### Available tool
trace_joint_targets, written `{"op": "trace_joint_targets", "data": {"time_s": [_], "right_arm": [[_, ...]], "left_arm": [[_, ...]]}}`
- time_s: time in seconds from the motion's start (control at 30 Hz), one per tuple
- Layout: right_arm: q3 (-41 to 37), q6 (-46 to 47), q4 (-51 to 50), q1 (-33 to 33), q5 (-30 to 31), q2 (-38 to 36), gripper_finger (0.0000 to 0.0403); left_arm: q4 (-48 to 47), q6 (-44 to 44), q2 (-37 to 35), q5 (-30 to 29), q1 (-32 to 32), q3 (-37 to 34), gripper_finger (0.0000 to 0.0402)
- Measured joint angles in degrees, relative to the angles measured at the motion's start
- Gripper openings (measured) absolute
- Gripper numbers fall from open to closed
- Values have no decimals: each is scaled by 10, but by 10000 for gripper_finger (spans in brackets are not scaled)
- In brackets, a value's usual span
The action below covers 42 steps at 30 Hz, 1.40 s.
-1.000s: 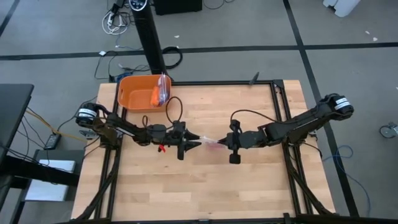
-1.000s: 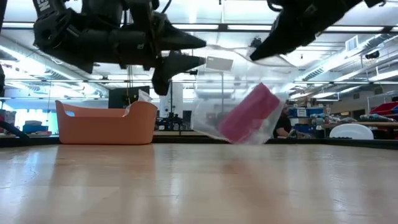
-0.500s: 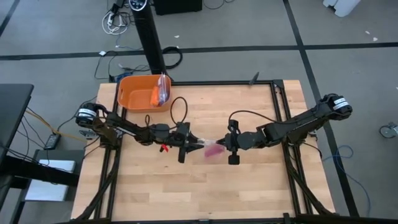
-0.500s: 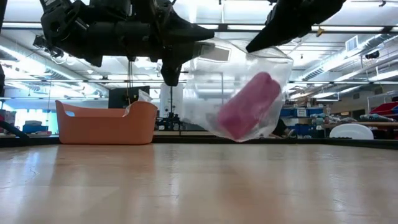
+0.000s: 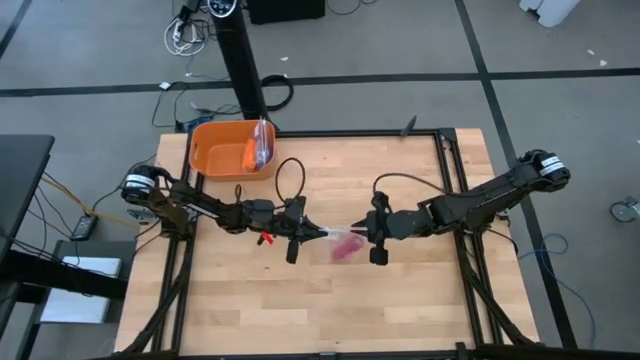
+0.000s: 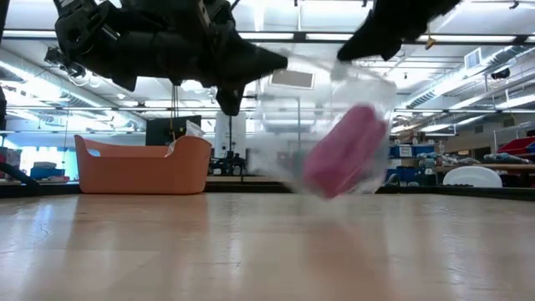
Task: Roll bandage
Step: Close the transparent zip bag
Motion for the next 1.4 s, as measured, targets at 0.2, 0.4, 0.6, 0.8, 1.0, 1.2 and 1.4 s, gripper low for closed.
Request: {"op": "trace_joint_targets", "data": {"time_s": [0.2, 0.4, 0.6, 0.8, 1.0, 1.2, 1.4], "right_arm": [[0, 85, 69, -30, -79, -20, 104], [0, 46, 130, -50, -158, 25, 80], [13, 52, 144, -58, -171, 63, 88], [30, 57, 124, -62, -186, 75, 138], [30, 58, 113, -62, -190, 67, 124], [30, 50, 115, -63, -190, 74, 47], [30, 37, 116, -62, -191, 74, 10]], "left_arm": [[-14, 48, 0, -4, 0, 0, 2], [-28, 96, 0, 4, -1, 7, 1], [-114, 122, 0, 8, -4, 49, 1], [-166, 147, 0, 21, -11, 82, 1], [-159, 151, 0, 24, -21, 87, 1], [-158, 149, 0, 22, -22, 87, 1], [-161, 144, 0, 23, -23, 87, 1]]}}
